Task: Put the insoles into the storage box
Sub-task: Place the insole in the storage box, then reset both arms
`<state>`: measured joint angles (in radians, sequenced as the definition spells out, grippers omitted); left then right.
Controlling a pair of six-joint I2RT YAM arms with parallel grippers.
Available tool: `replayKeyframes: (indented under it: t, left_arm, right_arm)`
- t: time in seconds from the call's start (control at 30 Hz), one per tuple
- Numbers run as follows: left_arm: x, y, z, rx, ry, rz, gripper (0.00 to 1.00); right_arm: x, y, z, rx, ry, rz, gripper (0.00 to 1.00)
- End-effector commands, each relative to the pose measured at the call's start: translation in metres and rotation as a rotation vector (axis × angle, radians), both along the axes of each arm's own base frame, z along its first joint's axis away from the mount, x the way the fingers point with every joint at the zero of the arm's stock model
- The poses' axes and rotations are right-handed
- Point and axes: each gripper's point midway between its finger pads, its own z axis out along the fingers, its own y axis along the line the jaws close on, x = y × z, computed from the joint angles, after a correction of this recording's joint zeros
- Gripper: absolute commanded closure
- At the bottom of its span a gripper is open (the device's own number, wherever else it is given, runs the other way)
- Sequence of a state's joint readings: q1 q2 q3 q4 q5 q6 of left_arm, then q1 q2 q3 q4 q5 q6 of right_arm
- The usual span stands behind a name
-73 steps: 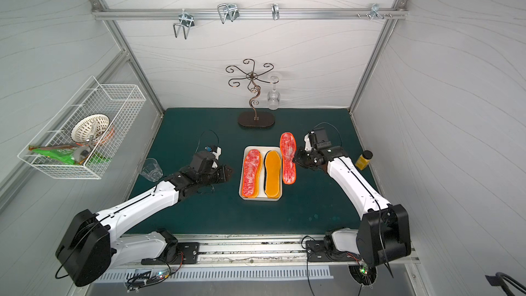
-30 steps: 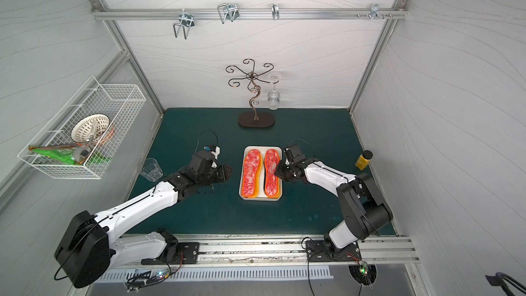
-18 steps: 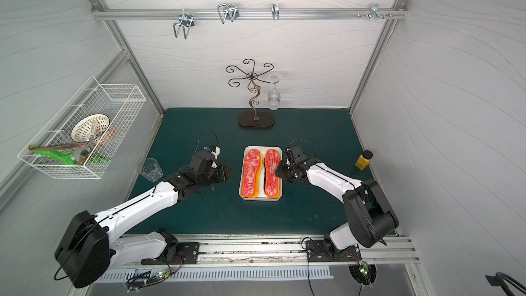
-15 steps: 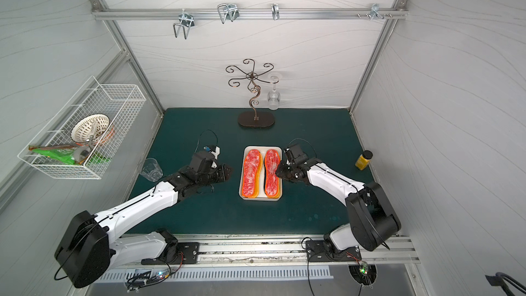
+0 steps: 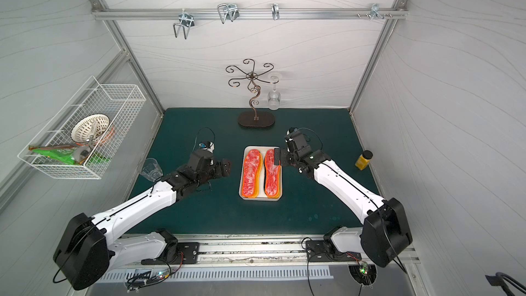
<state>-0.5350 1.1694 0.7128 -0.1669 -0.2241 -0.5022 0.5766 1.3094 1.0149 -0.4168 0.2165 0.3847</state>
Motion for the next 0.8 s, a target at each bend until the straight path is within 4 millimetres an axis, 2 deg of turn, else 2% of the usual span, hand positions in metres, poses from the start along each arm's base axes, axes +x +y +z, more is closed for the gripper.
replayKeyframes:
  t: [0.0,0.1,0.13,0.27,0.33,0.37,0.47,0.53,0.63,0.77]
  left_arm:
    - [0.03,0.045,0.067,0.101,-0.251,0.193,0.02]
    - [0.022,0.101,0.077,0.25,-0.362,0.413,0.01]
    - [0.018,0.115,0.076,0.287,-0.393,0.454,0.01]
    - [0.001,0.152,0.059,0.384,-0.468,0.529,0.01]
    - [-0.01,0.169,0.046,0.406,-0.461,0.617,0.01]
    - [-0.012,0.174,0.037,0.393,-0.457,0.635,0.01]
    - [-0.01,0.181,0.038,0.433,-0.452,0.652,0.0]
    - [-0.008,0.189,0.034,0.474,-0.449,0.682,0.0]
    - [-0.001,0.203,0.011,0.485,-0.381,0.708,0.0]
    - [0.018,0.202,-0.002,0.456,-0.42,0.642,0.01]
  right_arm:
    - [0.031,-0.032,0.034,-0.124,-0.197,-0.03,0.01]
    - [0.042,-0.058,0.035,-0.115,-0.292,-0.081,0.01]
    - [0.043,-0.068,0.032,-0.127,-0.319,-0.105,0.01]
    - [0.042,-0.109,0.013,-0.196,-0.416,-0.231,0.01]
    - [0.043,-0.118,-0.003,-0.218,-0.434,-0.25,0.01]
    - [0.045,-0.117,-0.012,-0.227,-0.431,-0.225,0.01]
    - [0.056,-0.113,-0.036,-0.273,-0.371,-0.202,0.01]
    - [0.062,-0.115,-0.041,-0.313,-0.37,-0.213,0.01]
    - [0.066,-0.121,-0.044,-0.311,-0.382,-0.232,0.01]
    - [0.067,-0.13,-0.053,-0.309,-0.388,-0.229,0.01]
